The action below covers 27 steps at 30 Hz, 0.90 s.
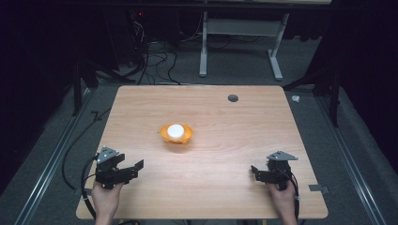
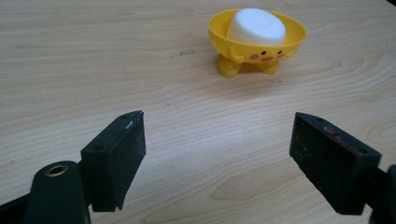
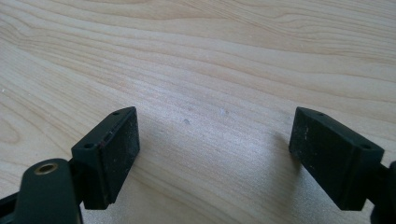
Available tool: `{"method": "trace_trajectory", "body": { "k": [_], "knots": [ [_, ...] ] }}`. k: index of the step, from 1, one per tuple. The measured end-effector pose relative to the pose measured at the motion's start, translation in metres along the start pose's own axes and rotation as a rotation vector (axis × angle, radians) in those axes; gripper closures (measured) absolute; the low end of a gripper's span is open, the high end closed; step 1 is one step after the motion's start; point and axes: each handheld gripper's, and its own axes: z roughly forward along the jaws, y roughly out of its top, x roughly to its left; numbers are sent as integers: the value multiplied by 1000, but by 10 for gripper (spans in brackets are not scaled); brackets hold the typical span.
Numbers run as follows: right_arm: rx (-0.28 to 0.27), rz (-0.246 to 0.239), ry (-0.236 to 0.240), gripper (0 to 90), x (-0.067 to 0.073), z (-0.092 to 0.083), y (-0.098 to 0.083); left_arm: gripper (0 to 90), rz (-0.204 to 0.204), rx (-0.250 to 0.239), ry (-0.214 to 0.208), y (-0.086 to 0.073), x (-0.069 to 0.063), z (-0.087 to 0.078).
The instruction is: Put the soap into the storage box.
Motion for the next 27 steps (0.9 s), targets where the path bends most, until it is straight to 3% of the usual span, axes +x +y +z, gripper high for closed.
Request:
{"method": "trace_trajectory", "body": {
  "k": [10,27],
  "knots": [
    [0,1,-1,171,0,0,0,194,-36,19,1,-13,6,8],
    [0,0,-1,171,0,0,0,194,-55,57,18,-30,9,29]
  ]
}}
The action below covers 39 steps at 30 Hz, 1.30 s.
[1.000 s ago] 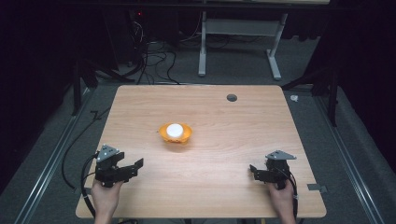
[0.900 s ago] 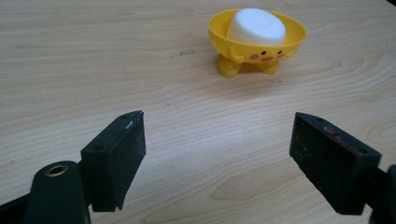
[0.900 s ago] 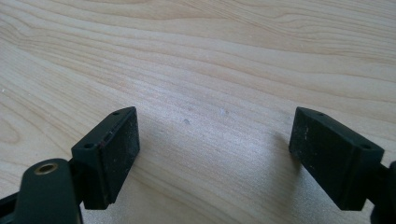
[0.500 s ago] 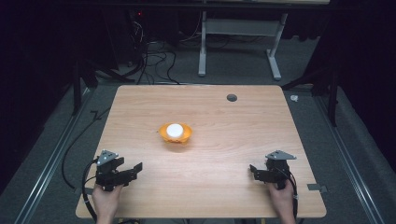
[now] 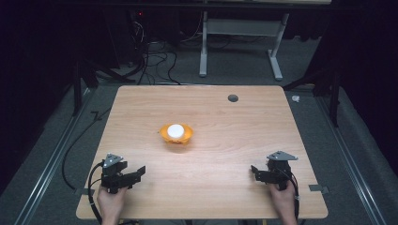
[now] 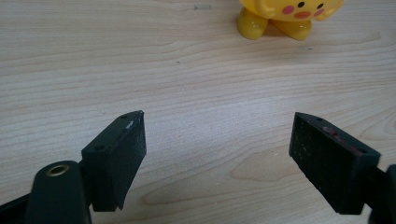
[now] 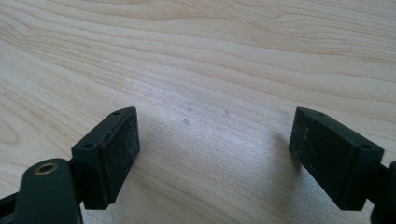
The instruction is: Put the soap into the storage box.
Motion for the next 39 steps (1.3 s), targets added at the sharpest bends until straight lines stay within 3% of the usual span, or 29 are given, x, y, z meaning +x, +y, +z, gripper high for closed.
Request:
{"method": "trace_trajectory", "body": {
  "k": [16,25,31,39],
  "knots": [
    [0,0,0,171,0,0,0,194,4,46,53,-7,0,28],
    [0,1,-1,171,0,0,0,193,34,41,103,-9,-2,34],
    [1,2,-1,171,0,0,0,181,105,30,167,-13,-10,39],
    [0,2,-1,171,0,0,0,167,102,33,163,-13,-10,39]
  ]
}}
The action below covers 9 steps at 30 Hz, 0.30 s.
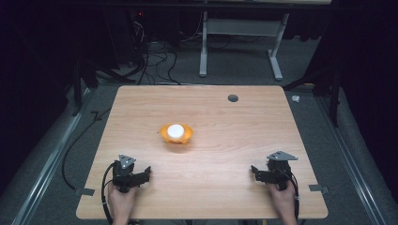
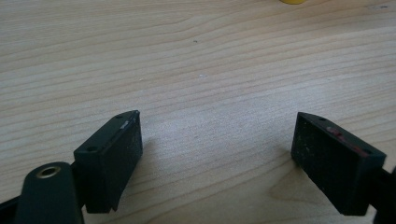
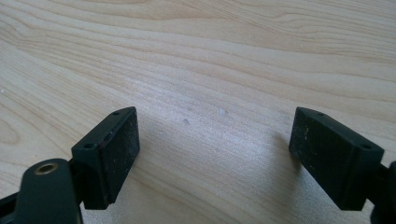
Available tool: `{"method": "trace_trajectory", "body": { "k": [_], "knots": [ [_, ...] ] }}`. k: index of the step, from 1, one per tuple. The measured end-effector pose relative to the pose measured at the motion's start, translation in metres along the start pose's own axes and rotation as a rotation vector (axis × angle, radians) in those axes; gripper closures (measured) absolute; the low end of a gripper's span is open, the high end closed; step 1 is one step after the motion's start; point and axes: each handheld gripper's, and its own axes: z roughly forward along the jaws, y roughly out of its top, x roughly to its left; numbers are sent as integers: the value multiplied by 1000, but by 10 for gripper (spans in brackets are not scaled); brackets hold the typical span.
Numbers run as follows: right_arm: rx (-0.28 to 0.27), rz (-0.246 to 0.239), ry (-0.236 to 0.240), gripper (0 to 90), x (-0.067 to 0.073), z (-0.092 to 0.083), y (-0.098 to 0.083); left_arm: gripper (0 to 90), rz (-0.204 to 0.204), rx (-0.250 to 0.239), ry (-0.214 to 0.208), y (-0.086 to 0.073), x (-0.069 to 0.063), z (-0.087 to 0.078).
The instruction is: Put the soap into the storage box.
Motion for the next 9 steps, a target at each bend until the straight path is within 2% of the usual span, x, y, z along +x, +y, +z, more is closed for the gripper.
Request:
{"method": "trace_trajectory", "body": {
  "k": [9],
  "knots": [
    [0,2,-1,171,0,0,0,161,0,0,0,0,0,0]
  ]
}}
